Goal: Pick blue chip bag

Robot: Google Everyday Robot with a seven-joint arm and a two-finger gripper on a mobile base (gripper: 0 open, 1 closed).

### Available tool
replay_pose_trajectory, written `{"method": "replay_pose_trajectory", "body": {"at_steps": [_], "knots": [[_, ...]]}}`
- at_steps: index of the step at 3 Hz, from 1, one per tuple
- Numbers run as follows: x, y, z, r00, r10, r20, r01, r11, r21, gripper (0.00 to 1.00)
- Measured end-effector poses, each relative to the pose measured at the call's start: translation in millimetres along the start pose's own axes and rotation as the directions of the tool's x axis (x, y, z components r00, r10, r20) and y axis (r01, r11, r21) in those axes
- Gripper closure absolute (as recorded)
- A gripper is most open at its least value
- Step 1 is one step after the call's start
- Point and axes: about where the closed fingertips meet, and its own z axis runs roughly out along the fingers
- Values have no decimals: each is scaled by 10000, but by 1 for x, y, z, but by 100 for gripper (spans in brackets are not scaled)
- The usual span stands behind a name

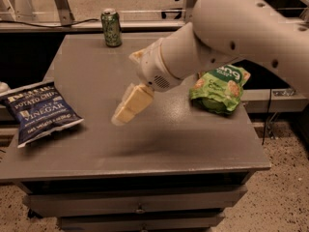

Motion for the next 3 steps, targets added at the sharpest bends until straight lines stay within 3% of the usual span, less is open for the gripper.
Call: {"method": "replay_pose_trajectory", "body": {"at_steps": [2,3], "knots": [[-32,-4,74,9916,-113,1290,141,9997,-203,0],[-51,7,106,9822,45,1876,51,9987,-509,0]]}}
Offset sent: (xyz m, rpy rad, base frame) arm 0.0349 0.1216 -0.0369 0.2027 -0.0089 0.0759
